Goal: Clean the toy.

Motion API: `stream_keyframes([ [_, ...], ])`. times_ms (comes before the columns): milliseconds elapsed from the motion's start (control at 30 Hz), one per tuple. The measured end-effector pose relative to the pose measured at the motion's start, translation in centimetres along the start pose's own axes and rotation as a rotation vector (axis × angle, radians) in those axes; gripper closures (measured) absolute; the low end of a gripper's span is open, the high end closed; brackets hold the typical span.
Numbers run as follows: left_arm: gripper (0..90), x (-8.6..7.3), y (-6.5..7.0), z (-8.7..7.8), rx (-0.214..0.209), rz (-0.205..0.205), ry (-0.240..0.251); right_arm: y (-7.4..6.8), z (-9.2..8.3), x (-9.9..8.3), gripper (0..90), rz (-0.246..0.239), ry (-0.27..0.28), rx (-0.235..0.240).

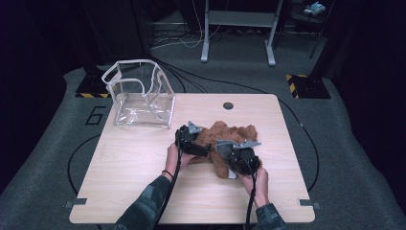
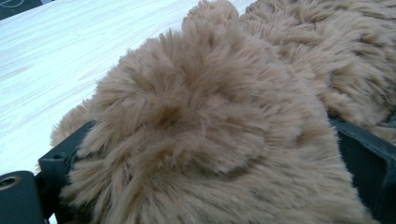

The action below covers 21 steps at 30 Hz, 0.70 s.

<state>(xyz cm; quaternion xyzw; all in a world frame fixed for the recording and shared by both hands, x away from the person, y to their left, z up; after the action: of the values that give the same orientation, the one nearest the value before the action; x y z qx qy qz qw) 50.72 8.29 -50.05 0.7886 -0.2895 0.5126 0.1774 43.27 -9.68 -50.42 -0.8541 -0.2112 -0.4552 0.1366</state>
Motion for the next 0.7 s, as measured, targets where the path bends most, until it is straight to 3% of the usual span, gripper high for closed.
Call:
stream_keyframes([
  [233,5.0,0.0,0.0,0.0,-0.003,-0.017,0.012,-0.4,1.0,-2.6,75.9,0.008,-0.079,0.035],
  [400,5.0,0.0,0.0,0.0,-0.009,-0.02,0.015,-0.4,-0.3,-2.7,75.5,0.001,-0.098,0.065],
  [500,5.0,0.0,-0.1,-0.1,-0.009,-0.031,0.017,-0.2,-2.1,-0.7,75.3,0.019,-0.007,0.069],
  [600,5.0,0.0,-0.1,0.0,-0.009,-0.031,0.019,0.0,-3.8,1.8,75.3,-0.005,0.085,0.045],
  [700,5.0,0.0,-0.2,0.0,-0.012,-0.033,0.021,0.5,-3.7,3.8,75.0,-0.013,0.137,0.011],
])
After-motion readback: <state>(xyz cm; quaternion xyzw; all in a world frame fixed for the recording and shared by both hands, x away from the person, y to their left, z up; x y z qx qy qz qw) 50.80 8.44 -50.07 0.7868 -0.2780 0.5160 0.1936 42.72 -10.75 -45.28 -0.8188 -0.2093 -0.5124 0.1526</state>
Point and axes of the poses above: each handheld gripper's, and its own axes: z roughly forward along the jaws, x roughly out of its top, y roughly to its right, the point moved 5 cm from there along z, roughly forward along the jaws, and after that the axes turned 15 degrees about y, right-handed, at the moved point
